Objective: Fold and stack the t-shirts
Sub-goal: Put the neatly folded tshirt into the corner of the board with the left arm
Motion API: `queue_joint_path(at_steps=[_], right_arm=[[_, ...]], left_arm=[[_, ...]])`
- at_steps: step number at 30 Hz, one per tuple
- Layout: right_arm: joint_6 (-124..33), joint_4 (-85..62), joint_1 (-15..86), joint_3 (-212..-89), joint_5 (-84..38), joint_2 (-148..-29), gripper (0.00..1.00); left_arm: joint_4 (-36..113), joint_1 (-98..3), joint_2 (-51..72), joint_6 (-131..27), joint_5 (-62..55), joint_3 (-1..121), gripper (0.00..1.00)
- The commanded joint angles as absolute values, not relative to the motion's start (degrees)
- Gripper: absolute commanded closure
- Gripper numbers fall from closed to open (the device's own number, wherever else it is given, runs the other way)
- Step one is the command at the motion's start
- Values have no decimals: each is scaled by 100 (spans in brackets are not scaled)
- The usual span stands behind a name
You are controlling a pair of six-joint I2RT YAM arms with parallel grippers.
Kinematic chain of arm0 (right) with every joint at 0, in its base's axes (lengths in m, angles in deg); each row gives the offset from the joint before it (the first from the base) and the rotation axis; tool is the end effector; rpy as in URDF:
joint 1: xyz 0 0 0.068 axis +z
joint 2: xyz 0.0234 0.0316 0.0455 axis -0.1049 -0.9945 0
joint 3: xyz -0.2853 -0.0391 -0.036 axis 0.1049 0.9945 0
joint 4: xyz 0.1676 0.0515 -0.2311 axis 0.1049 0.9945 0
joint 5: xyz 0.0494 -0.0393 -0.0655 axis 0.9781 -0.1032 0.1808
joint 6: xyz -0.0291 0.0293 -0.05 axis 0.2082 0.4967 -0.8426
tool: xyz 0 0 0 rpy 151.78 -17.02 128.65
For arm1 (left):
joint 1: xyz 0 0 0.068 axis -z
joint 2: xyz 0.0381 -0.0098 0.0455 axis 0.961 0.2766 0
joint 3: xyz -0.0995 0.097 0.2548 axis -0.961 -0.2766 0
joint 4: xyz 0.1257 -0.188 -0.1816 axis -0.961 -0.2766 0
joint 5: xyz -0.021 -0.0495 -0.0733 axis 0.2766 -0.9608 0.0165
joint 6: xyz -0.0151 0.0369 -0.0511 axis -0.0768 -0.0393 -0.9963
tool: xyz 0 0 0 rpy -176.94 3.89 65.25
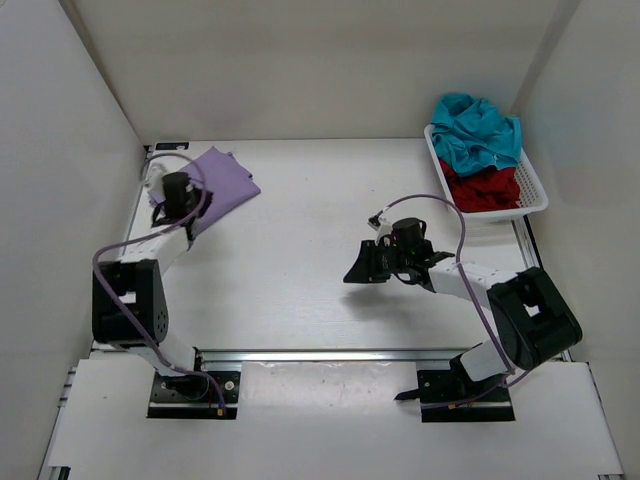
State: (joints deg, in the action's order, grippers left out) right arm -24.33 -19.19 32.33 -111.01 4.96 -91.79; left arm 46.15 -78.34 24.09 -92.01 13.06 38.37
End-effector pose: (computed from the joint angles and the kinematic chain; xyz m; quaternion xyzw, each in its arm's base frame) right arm 0.2626 0.1630 0.1533 -0.1134 0.8680 0.4303 0.2205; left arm 0.3746 0.0361 0.2132 -0.4319 0.7420 -0.1455 0.4917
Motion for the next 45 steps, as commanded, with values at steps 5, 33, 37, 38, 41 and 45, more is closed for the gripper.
queue_joint_path(at_steps=[5,33,37,38,41,45], right_arm=[[-2449,-2143,3072,-10927,358,-8469,75],[-2283,-1783,2914,-11602,674,-9189,78],[-2283,-1748,2958,-11717,631,-9294,75],[-2283,-1748,2984,-11726,630,-9329,74],[-2335,-1660,2967,-11910,499,-9347,67],[-2432,-1414,2862,-12156,271,-9251,49]], left_arm=[[4225,-6954,3555,-9484,566,4281,100],[2346,-8606,7457,-9485,336,9815,100],[2352,-8554,7845,-9484,-136,10512,94],[2432,-8519,7784,-9519,-269,10381,91],[2915,-8327,7486,-9537,-454,9959,83],[3110,-7975,7152,-9441,-411,9730,74]])
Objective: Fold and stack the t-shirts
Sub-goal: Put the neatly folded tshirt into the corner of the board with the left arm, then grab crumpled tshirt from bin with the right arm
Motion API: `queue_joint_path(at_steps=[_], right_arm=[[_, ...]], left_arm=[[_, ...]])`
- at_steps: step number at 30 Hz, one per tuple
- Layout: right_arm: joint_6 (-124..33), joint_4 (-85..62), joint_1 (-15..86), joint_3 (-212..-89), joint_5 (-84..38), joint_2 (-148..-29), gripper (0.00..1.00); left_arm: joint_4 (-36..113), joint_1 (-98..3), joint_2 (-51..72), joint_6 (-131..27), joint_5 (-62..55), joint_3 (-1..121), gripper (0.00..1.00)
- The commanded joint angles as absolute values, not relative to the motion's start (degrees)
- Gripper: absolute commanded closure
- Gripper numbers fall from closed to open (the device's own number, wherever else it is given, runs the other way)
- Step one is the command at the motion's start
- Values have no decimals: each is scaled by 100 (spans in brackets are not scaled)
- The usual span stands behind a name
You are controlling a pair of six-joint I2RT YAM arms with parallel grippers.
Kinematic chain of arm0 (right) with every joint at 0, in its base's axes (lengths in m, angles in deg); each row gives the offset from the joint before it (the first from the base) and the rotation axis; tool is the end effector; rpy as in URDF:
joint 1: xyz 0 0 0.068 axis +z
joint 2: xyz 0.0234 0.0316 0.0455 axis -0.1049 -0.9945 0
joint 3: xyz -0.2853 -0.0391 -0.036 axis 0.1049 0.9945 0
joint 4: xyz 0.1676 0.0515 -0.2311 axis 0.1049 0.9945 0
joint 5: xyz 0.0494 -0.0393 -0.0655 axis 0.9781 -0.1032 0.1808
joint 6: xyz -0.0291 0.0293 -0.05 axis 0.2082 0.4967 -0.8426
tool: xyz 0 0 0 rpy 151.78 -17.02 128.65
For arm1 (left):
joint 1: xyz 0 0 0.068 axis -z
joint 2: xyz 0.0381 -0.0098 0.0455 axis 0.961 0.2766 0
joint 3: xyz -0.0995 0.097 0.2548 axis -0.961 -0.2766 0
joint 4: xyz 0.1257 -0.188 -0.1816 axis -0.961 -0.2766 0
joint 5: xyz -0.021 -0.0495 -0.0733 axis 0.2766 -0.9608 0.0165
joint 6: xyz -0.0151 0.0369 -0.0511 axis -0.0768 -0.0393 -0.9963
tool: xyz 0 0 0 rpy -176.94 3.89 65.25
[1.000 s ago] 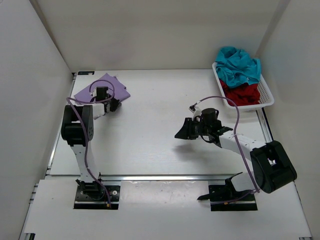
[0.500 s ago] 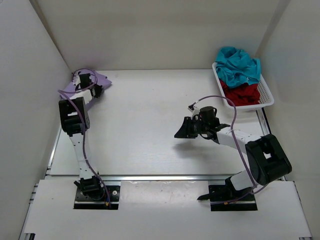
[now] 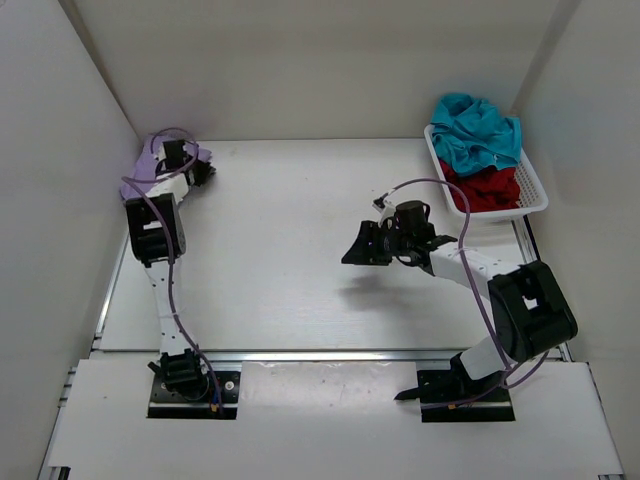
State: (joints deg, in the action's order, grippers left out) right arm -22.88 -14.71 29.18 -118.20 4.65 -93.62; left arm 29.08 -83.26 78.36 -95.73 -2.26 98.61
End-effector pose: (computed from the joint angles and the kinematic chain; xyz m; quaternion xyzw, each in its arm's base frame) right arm 0.2940 0.1578 0.1773 -0.0797 0.8696 0.4271 0.2346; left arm 0.5987 0.0919 0.1080 -0.4576 0.7795 -0.2160 0.3692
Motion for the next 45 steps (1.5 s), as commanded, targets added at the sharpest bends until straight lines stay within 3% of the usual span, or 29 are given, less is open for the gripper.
queue_joint_path(at_steps=[1,4,6,9,12,14,18,23,29,33,39,40,44,45], right_arm=[[-2528,-1388,2826,-12270,235,-9242,46],[-2783,-1229,2625,-12665,129,-9198,47],[-2818,-1238,2396,-12972,120,-9119,68],[-2626,-1362,1790,-13516,410,-9232,84],[-2817,-827,1210,-14482,-95,-9522,87],[-2993,-658,684,-14932,-573,-9760,89],[-3230,95,-169,-16344,-1353,-10742,97],[-3776,1133,-531,-18034,-1672,-12183,87],[-4330,1575,-567,-19414,-1621,-13257,59],[-4541,1750,-540,-20004,-1391,-13864,54],[-4682,2058,-453,-20734,-1374,-14506,54],[-4691,2049,-435,-20778,-1313,-14567,56],[-4550,2215,-409,-21365,-1400,-14770,94],[-4515,2355,-417,-21611,-1478,-14814,100]], left_arm=[[3118,-7939,7081,-9353,-350,9721,72],[3275,-7755,6668,-9274,-340,9528,70],[3442,-7571,6221,-9212,-428,9195,73],[3479,-7036,5685,-9203,-656,8756,81],[3741,-6255,5009,-9001,-955,7879,84],[4520,-5708,4516,-8913,-1140,7008,82],[4708,-4364,3698,-8562,-947,5673,80],[5306,-3475,3109,-8526,-1113,4038,78],[5939,-2939,2643,-8474,-1263,2691,75],[5852,-2815,2387,-8263,-1263,2321,74],[5983,-3069,2439,-8350,-1526,2039,74],[6018,-3078,2448,-8359,-1536,2048,74],[6027,-3088,2589,-8377,-1536,2118,75],[5993,-3096,2589,-8385,-1510,2136,74]])
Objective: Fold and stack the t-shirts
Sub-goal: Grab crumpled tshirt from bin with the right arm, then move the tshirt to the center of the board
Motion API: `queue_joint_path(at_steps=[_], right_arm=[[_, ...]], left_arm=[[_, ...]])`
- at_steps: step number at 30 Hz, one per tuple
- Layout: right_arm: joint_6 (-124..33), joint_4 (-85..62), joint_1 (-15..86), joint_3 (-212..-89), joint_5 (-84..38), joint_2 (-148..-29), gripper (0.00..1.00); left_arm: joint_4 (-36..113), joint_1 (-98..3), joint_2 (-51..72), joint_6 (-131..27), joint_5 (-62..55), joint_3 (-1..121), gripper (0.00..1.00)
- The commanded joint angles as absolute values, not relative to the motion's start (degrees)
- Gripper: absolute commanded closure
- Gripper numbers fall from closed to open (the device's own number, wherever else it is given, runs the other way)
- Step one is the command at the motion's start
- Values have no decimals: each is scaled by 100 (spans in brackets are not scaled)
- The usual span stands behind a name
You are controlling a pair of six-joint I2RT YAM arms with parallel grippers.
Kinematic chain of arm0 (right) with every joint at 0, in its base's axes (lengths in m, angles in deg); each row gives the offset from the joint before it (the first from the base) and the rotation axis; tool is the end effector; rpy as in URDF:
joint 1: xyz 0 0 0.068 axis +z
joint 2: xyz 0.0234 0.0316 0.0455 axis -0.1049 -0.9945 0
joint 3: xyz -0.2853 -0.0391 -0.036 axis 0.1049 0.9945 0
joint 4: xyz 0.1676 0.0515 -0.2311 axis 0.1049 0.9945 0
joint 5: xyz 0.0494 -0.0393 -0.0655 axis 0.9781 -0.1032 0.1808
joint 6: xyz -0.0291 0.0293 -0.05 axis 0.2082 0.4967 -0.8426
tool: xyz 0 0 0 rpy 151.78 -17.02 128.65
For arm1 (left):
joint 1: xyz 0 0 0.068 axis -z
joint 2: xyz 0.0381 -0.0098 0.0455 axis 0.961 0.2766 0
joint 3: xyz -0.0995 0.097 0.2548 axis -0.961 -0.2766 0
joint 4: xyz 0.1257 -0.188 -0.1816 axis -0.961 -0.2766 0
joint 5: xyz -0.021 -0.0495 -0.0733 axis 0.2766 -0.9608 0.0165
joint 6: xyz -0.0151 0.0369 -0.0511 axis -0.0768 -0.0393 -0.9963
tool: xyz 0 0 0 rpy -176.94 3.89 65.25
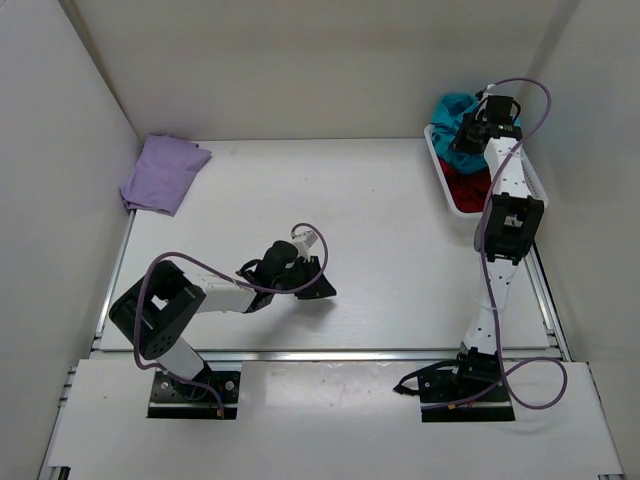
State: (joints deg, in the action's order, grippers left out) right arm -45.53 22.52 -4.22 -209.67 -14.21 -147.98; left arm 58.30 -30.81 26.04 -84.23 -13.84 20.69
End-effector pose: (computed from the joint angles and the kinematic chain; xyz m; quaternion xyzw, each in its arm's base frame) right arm 0.6040 -0.0943 0.2452 0.0739 0.8971 0.1212 0.4184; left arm 0.2220 -0.2302 0.1228 0.0719 0.8797 -0.4119 0.2265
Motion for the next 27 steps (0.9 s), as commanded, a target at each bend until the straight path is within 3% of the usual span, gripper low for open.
queue_joint_path(at_steps=[1,5,10,14,17,20,24,27], right_arm=[[-4515,2400,-382,-21709,-1479,-14832,100],[-4568,2840,-207,-22430,-1576,-14332,100],[-4699,2884,241,-22449,-1314,-12665,100],[-4726,2333,944,-21800,-908,-11207,100],[-5164,1508,1986,-20510,-1564,-10047,100],[-5508,952,2762,-20093,-1656,-9428,100],[-4763,829,2222,-20129,-447,-9382,100],[-4130,302,1719,-19148,347,-9216,100]], left_arm=[[6001,-3096,2598,-8394,-1518,2136,75],[6098,-3254,2624,-8526,-1641,2136,75],[5983,-3465,2326,-8596,-1439,2040,74],[6097,-3982,2106,-8894,-1518,1847,74],[5967,-4255,1756,-8913,-1265,1670,73],[5948,-4606,1325,-9018,-1175,1268,71],[6124,-5685,693,-9334,-1404,590,69],[5984,-6442,174,-9353,-1579,265,65]])
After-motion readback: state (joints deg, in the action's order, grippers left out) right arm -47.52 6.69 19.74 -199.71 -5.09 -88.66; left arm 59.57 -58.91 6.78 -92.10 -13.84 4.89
